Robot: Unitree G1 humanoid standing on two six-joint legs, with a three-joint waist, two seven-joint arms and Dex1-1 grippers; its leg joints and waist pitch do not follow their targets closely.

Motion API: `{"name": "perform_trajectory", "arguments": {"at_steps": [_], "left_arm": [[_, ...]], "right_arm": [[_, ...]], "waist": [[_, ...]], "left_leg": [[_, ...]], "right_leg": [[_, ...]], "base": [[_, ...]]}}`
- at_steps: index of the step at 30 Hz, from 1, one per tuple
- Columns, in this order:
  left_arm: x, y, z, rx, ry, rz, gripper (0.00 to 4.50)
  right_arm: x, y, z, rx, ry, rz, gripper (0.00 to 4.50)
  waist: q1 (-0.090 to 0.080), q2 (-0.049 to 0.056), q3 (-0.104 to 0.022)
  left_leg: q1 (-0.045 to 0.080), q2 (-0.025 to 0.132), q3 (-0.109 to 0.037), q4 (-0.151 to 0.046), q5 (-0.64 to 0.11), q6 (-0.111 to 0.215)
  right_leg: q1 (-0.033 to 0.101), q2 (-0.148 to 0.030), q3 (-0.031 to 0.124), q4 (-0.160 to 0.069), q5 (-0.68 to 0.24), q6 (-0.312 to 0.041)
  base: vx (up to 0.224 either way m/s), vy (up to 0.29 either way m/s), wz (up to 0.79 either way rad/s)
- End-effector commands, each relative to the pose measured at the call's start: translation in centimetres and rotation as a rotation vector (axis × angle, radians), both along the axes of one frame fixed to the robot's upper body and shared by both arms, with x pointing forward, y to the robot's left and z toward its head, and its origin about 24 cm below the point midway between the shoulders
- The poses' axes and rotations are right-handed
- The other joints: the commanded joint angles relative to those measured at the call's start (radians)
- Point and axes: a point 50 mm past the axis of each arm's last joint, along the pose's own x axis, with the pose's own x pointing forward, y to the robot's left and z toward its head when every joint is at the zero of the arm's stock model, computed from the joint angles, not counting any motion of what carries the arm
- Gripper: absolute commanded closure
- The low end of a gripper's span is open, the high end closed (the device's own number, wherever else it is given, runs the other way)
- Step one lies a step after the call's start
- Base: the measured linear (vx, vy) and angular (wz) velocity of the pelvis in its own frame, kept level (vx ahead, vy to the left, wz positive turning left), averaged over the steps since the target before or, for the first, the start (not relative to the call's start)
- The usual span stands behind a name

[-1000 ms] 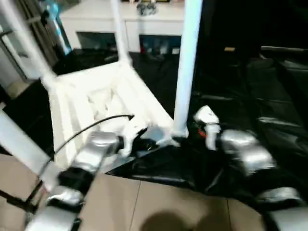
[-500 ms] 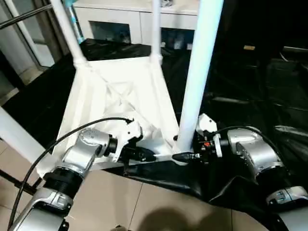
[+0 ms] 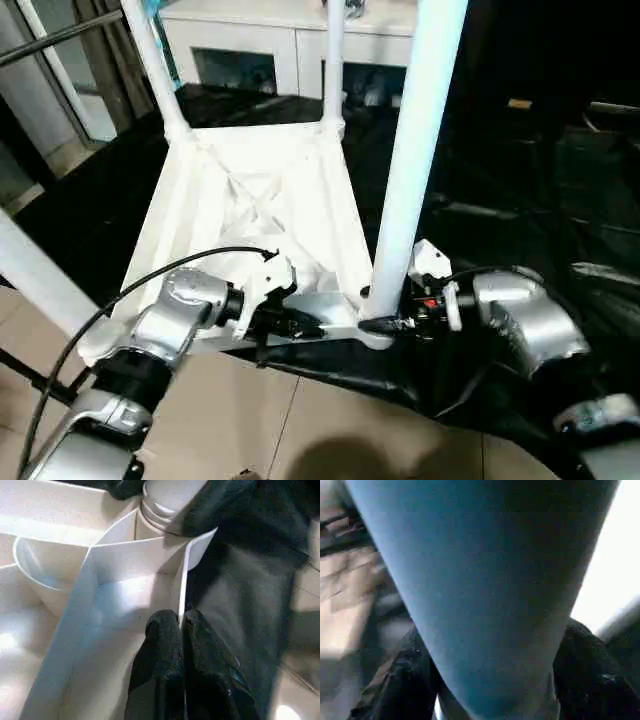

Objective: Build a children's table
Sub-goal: Rotate leg to tighten

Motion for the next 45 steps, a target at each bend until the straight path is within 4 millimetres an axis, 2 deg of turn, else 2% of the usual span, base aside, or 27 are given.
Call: {"name": "perform_trajectory", "arguments": {"at_steps": [1,3,4,5,7,9,10,11,13,15,18,20,22,24,25,26,29,30,31,32,34,38,39,40,42,43,45], "left_arm": [[1.1,-0.6,0.5,-0.042,-0.035,0.124,4.5],[1.5,-1.2,0.5,-0.041,-0.037,0.17,4.5],[1.8,-1.7,0.5,-0.038,-0.046,0.206,4.5],[2.1,-2.3,0.5,-0.04,-0.053,0.241,4.5],[2.4,-3.1,0.6,-0.043,-0.066,0.281,4.5],[2.6,-3.8,0.7,-0.053,-0.074,0.306,4.5],[2.7,-4.1,0.8,-0.061,-0.079,0.311,4.5],[2.7,-4.3,0.9,-0.067,-0.082,0.314,4.5],[2.6,-4.7,1.0,-0.081,-0.084,0.302,4.5],[2.5,-4.8,1.1,-0.086,-0.082,0.285,4.5],[2.4,-4.7,1.1,-0.089,-0.082,0.266,4.5],[1.7,-4.4,1.0,-0.102,-0.074,0.194,4.5],[1.3,-4.2,1.0,-0.11,-0.067,0.139,4.5],[0.7,-3.8,1.0,-0.111,-0.059,0.079,4.5],[0.4,-3.6,1.0,-0.11,-0.053,0.043,4.5],[0.2,-3.3,0.9,-0.107,-0.042,0.019,4.5],[-0.3,-2.3,0.9,-0.089,-0.003,-0.046,4.5],[-0.4,-2.1,0.9,-0.088,0.0,-0.063,4.5],[-0.5,-2.0,1.0,-0.086,0.002,-0.079,4.5],[-0.6,-1.6,1.0,-0.084,0.005,-0.106,4.5],[-0.9,-1.1,1.2,-0.07,0.015,-0.147,4.5],[-1.1,-0.6,1.4,-0.053,0.033,-0.193,4.5],[-1.1,-0.5,1.4,-0.051,0.034,-0.196,4.5],[-1.1,-0.4,1.4,-0.048,0.038,-0.201,4.5],[-1.0,-0.4,1.5,-0.047,0.041,-0.204,4.5],[-1.0,-0.3,1.5,-0.043,0.039,-0.206,4.5],[-0.9,-0.3,1.5,-0.041,0.039,-0.21,4.5]], "right_arm": [[-0.5,1.5,-2.1,-0.042,0.058,-0.049,1.93],[-0.3,2.2,-2.8,-0.038,0.08,-0.149,1.93],[-0.1,2.7,-3.3,-0.042,0.095,-0.217,1.93],[0.2,3.3,-3.7,-0.065,0.104,-0.302,1.93],[0.6,4.2,-4.1,-0.104,0.113,-0.376,1.93],[0.8,5.4,-3.9,-0.121,0.092,-0.372,1.93],[0.8,6.0,-3.7,-0.115,0.071,-0.356,1.93],[0.9,6.4,-3.5,-0.109,0.056,-0.345,1.93],[1.1,6.9,-2.8,-0.073,0.013,-0.322,1.93],[1.4,7.0,-2.2,-0.011,0.02,-0.317,1.37],[1.6,6.8,-1.8,0.016,0.025,-0.308,1.04],[1.8,6.1,-1.1,0.017,-0.001,-0.263,0.95],[1.9,5.5,-0.8,0.004,-0.025,-0.223,0.76],[1.8,4.7,-0.5,-0.007,-0.038,-0.15,0.76],[1.6,4.2,-0.4,-0.012,-0.04,-0.103,0.76],[1.4,3.7,-0.2,-0.021,-0.052,-0.053,0.76],[0.6,2.1,0.5,-0.003,-0.043,0.103,0.76],[0.4,1.8,0.7,0.005,-0.034,0.129,0.76],[0.3,1.4,0.9,0.012,-0.025,0.155,0.76],[0.1,0.8,1.1,0.021,-0.008,0.195,0.76],[-0.5,-0.2,1.4,0.001,0.029,0.289,0.9],[-0.9,-1.0,1.9,-0.018,0.056,0.364,1.26],[-0.9,-1.1,2.0,-0.02,0.061,0.375,1.26],[-1.0,-1.1,2.1,-0.023,0.07,0.391,1.52],[-1.1,-1.1,2.1,-0.024,0.076,0.402,1.59],[-1.2,-1.1,2.1,-0.033,0.084,0.421,1.63],[-1.4,-1.0,2.1,-0.04,0.089,0.438,1.7]], "waist": [[-0.01,-0.017,-0.046],[-0.018,-0.019,-0.044],[-0.021,-0.017,-0.042],[-0.03,-0.017,-0.041],[-0.037,-0.009,-0.042],[-0.047,-0.011,-0.044],[-0.049,-0.01,-0.043],[-0.051,-0.01,-0.043],[-0.055,-0.01,-0.045],[-0.055,-0.01,-0.046],[-0.054,-0.011,-0.047],[-0.052,-0.01,-0.047],[-0.049,-0.012,-0.052],[-0.045,-0.007,-0.054],[-0.041,-0.012,-0.058],[-0.039,-0.011,-0.059],[-0.024,-0.006,-0.066],[-0.017,-0.006,-0.07],[-0.006,-0.003,-0.073],[-0.006,-0.004,-0.072],[0.006,-0.004,-0.075],[0.015,-0.006,-0.073],[0.016,-0.006,-0.072],[0.015,-0.006,-0.069],[0.015,-0.008,-0.067],[0.014,-0.007,-0.064],[0.015,-0.008,-0.064]], "left_leg": [[0.014,0.017,-0.017,-0.082,-0.344,0.001],[0.013,0.015,-0.021,-0.083,-0.374,0.0],[0.017,0.014,-0.02,-0.083,-0.386,0.0],[0.016,0.009,-0.025,-0.081,-0.401,-0.011],[0.014,0.009,-0.032,-0.085,-0.411,-0.021],[0.013,0.008,-0.033,-0.088,-0.427,-0.012],[0.023,0.007,-0.032,-0.086,-0.445,-0.005],[0.023,0.007,-0.034,-0.088,-0.451,-0.001],[0.012,0.01,-0.041,-0.098,-0.46,0.012],[0.013,0.011,-0.041,-0.1,-0.464,0.019],[0.01,0.012,-0.038,-0.101,-0.447,0.029],[0.009,0.012,-0.037,-0.1,-0.438,0.034],[0.001,0.016,-0.034,-0.1,-0.39,0.044],[0.001,0.015,-0.03,-0.097,-0.355,0.052],[-0.004,0.017,-0.029,-0.095,-0.325,0.066],[-0.005,0.018,-0.027,-0.093,-0.308,0.075],[0.0,0.023,-0.015,-0.081,-0.211,0.11],[-0.011,0.023,-0.016,-0.076,-0.153,0.127],[-0.009,0.026,-0.014,-0.072,-0.109,0.145],[-0.008,0.026,-0.012,-0.07,-0.101,0.153],[-0.009,0.026,-0.011,-0.065,-0.079,0.159],[-0.005,0.028,-0.007,-0.065,-0.078,0.158],[-0.003,0.029,-0.007,-0.068,-0.102,0.146],[-0.003,0.03,-0.007,-0.07,-0.129,0.13],[-0.001,0.03,-0.006,-0.072,-0.151,0.115],[-0.001,0.03,-0.007,-0.074,-0.18,0.093],[0.001,0.03,-0.007,-0.075,-0.188,0.08]], "right_leg": [[0.032,-0.03,0.036,-0.109,-0.531,-0.132],[0.032,-0.029,0.032,-0.115,-0.579,-0.103],[0.025,-0.028,0.032,-0.12,-0.599,-0.097],[0.026,-0.028,0.024,-0.125,-0.648,-0.076],[0.032,-0.031,0.015,-0.13,-0.663,-0.058],[0.032,-0.028,0.011,-0.136,-0.645,-0.053],[0.022,-0.028,0.011,-0.142,-0.644,-0.059],[0.024,-0.027,0.011,-0.142,-0.638,-0.064],[0.035,-0.028,0.012,-0.138,-0.599,-0.072],[0.034,-0.03,0.018,-0.136,-0.574,-0.087],[0.035,-0.031,0.024,-0.131,-0.531,-0.116],[0.036,-0.033,0.025,-0.13,-0.526,-0.123],[0.042,-0.034,0.032,-0.12,-0.446,-0.15],[0.043,-0.034,0.035,-0.113,-0.397,-0.175],[0.05,-0.033,0.035,-0.107,-0.357,-0.188],[0.05,-0.033,0.036,-0.104,-0.335,-0.196],[0.045,-0.028,0.038,-0.089,-0.189,-0.252],[0.056,-0.026,0.035,-0.074,-0.121,-0.27],[0.054,-0.023,0.034,-0.064,-0.056,-0.288],[0.05,-0.021,0.035,-0.064,-0.035,-0.295],[0.056,-0.022,0.035,-0.056,0.008,-0.304],[0.053,-0.022,0.036,-0.055,0.01,-0.31],[0.053,-0.023,0.036,-0.058,-0.027,-0.305],[0.053,-0.023,0.037,-0.062,-0.067,-0.297],[0.052,-0.023,0.038,-0.065,-0.098,-0.29],[0.051,-0.024,0.04,-0.07,-0.143,-0.275],[0.051,-0.024,0.04,-0.072,-0.165,-0.265]], "base": [[0.0,0.0,0.0],[0.0,0.0,0.0],[0.0,0.0,0.0],[0.0,0.0,0.0],[0.0,0.0,0.0],[0.0,0.0,0.0],[0.0,0.0,0.0],[0.0,0.0,0.0],[0.0,0.0,0.0],[0.0,0.0,0.0],[0.0,0.0,0.0],[0.0,0.0,0.0],[0.0,0.0,0.0],[0.0,0.0,0.0],[0.0,0.0,0.0],[0.0,0.0,0.0],[0.057,-0.035,0.09],[0.056,-0.023,0.0],[0.056,-0.023,0.0],[0.053,-0.013,-0.02],[0.0,0.0,0.0],[0.0,0.0,0.0],[0.0,0.0,0.0],[0.0,0.0,0.0],[0.0,0.0,0.0],[0.0,0.0,0.0],[0.0,0.0,0.0]]}}
